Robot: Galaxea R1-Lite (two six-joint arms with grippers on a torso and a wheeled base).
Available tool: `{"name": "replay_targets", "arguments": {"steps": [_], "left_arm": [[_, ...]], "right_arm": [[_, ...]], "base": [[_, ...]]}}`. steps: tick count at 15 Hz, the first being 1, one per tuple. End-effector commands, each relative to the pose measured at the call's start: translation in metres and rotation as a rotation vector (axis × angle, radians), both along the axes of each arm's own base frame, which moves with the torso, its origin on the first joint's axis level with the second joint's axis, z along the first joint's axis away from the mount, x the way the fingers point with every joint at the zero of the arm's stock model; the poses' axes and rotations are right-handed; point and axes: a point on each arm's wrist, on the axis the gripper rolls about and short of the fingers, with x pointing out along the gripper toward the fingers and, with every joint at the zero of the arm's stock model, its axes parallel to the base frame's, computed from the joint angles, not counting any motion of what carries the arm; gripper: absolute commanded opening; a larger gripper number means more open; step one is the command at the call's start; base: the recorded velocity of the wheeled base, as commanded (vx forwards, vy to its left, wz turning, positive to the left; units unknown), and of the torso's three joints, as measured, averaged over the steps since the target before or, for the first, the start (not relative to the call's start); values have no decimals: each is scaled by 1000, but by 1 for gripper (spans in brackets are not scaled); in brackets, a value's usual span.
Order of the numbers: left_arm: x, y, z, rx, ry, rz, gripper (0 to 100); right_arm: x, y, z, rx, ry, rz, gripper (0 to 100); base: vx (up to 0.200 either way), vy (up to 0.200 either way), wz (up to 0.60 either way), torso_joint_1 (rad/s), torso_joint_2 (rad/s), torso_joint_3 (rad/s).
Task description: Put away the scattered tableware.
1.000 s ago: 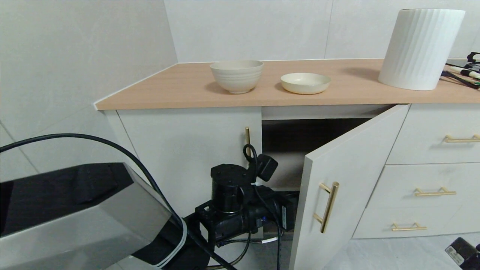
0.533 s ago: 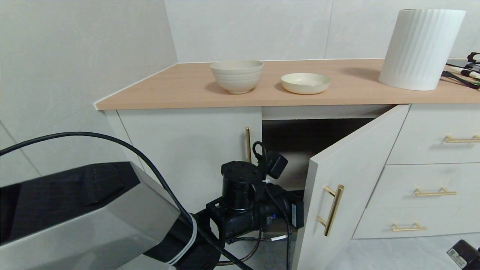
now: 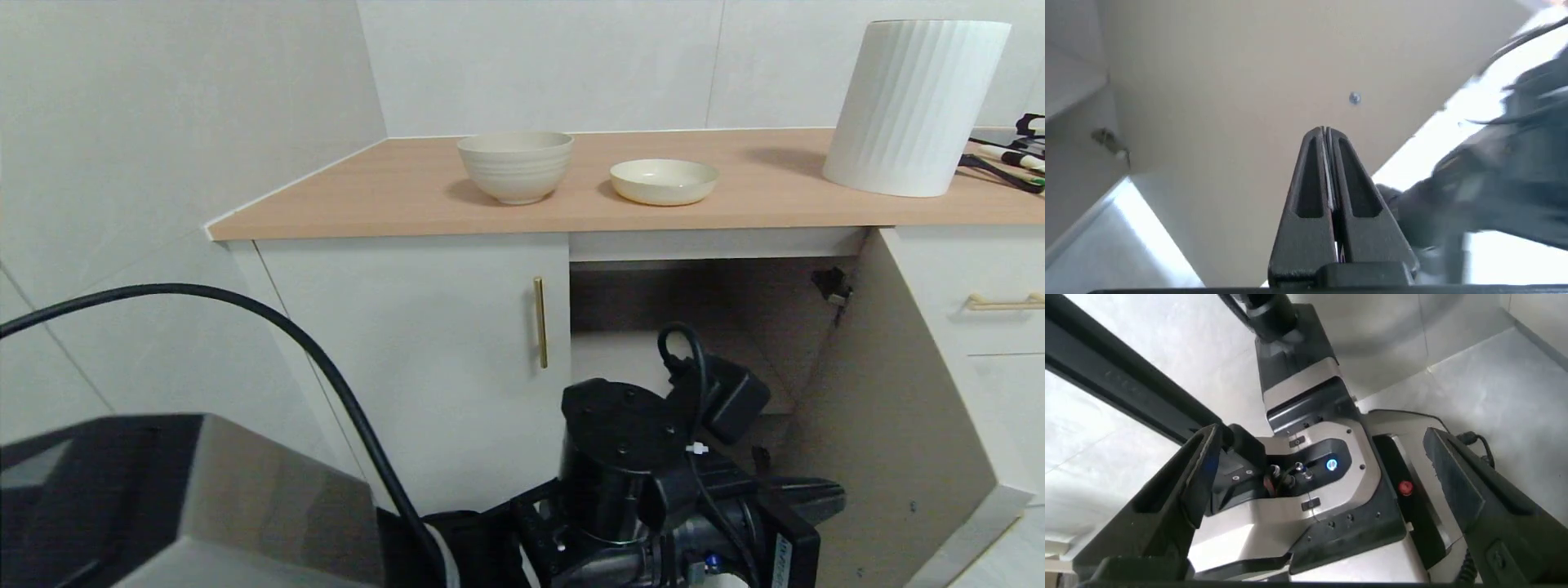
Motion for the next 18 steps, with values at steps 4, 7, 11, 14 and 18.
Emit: {"name": "replay_targets", "arguments": {"steps": [4,7,11,14,18], "left_arm": [[61,94,26,-68,26,291,0],[55,157,21,6,28,407,0],[19,188,24,125,-40,406,0],[21,194,28,143,-38,426,0],[11,206,52,210,24,436,0]], "right_arm": [[0,0,0,-1,0,-3,100],[22,22,16,-13,12,3,100],[51,73,27,-71,18,61,100],[76,99,26,-169,-105,-104,100],[123,110,48,-194,-135,-305,100]], "base": [[0,0,0,0,0,0],[0,0,0,0,0,0],[0,0,0,0,0,0],[0,0,0,0,0,0],[0,0,0,0,0,0]]}}
